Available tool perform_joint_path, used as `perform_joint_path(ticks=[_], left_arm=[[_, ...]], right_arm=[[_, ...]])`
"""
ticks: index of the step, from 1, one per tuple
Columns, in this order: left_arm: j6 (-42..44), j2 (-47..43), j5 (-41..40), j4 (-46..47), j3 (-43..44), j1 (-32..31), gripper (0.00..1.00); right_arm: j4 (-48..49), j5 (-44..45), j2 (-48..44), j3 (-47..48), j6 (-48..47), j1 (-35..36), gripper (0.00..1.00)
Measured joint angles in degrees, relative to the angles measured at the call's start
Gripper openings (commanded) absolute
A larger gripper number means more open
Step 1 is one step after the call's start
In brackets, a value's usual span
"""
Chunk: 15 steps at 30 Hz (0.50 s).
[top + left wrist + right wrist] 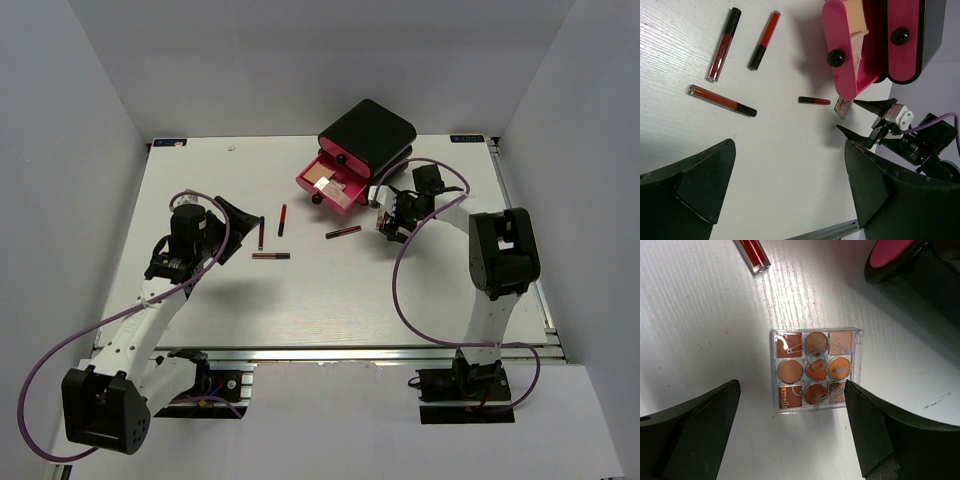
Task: Organize the makeup
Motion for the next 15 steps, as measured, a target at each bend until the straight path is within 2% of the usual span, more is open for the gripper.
perform_joint_path(ticks=[9,13,15], left_arm=[[-0.02,-0.92,-0.15,-0.39,-0.59,0.0,0.98],[0.04,-0.98,-0.24,-0.52,-0.59,0.0,0.98],[0.39,-0.98,0.28,-0.15,-0.59,0.0,0.95]], right_arm=[[-0.96,0.31,4.39,6.27,0.09,-0.35,0.89],[-2.78,-0.74,5.11,7.58,-0.87,-0.94,0.86],[-4.35,-2.27,5.05,7.56,-1.81,-1.55,0.83]])
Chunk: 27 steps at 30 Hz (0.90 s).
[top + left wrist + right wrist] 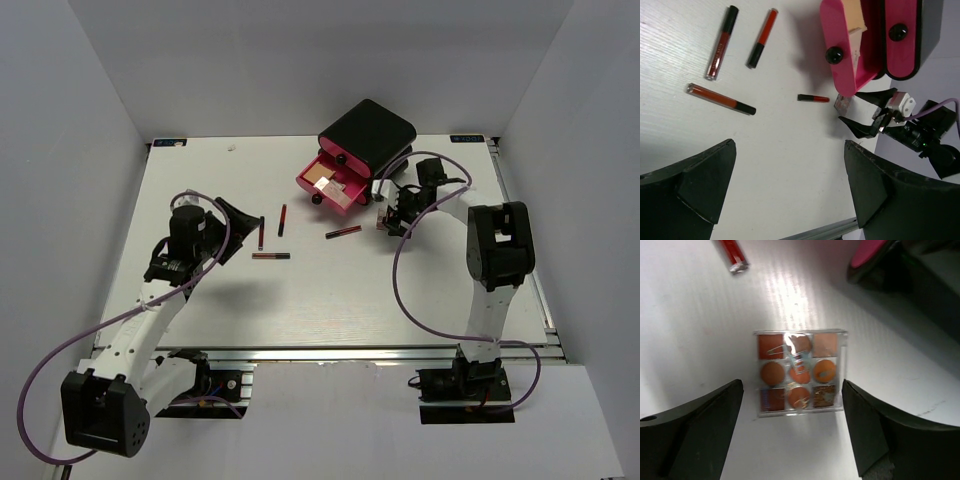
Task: Organize the makeup
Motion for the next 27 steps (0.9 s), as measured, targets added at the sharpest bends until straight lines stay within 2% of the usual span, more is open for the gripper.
perform_joint_path(ticks=[1,4,5,6,9,10,11,13,16,19,24,27], left_arm=[[0.24,0.02,0.63,0.39,0.0,-0.02,0.92],[1.57,0.72,2.43,2.25,0.37,-1.25,0.66],[2.32,1.62,2.73,2.75,0.87,-2.4,0.57],[3.26,3.06,3.21,3.19,1.88,-4.02,0.43],[6.88,10.43,3.32,3.3,7.74,-11.04,0.25],[8.04,13.22,3.06,3.06,10.21,-13.53,0.24],[9.68,16.7,2.43,2.8,13.38,-16.31,0.25],[12.9,23.12,1.25,2.36,19.63,-21.27,0.39],[17.49,33.07,-1.51,-0.02,29.9,-27.54,0.72],[20.59,43.39,-4.42,-2.97,40.61,-32.02,0.85],[24.17,61.35,-9.97,-10.05,59.14,-37.31,0.9],[24.98,71.6,-14.47,-14.95,70.55,-39.39,0.93]], right_arm=[[-0.74,-1.22,-0.26,-0.37,-0.42,-0.39,0.82],[-2.56,-5.35,-3.98,-4.28,-0.39,-1.62,0.81],[-2.91,-6.78,-6.51,-6.32,0.46,-1.92,0.81],[-3.1,-8.09,-9.42,-8.22,1.62,-2.29,0.8],[0.94,-9.6,-19.47,-13.16,11.87,-2.75,0.84],[3.76,-9.31,-22.29,-14.58,15.91,-2.95,0.85],[7.23,-8.61,-25.35,-16.24,21.81,-3.1,0.86],[13.03,-5.33,-29.9,-18.73,33.53,-3.69,0.89],[17.55,0.24,-32.35,-19.43,47.89,-6.43,0.89],[19.04,1.73,-32.7,-18.97,59.6,-13.66,0.89],[15.72,-0.22,-30.53,-11.23,68.85,-27.17,0.89],[15.78,-1.6,-30.75,-8.98,71.01,-30.82,0.89]])
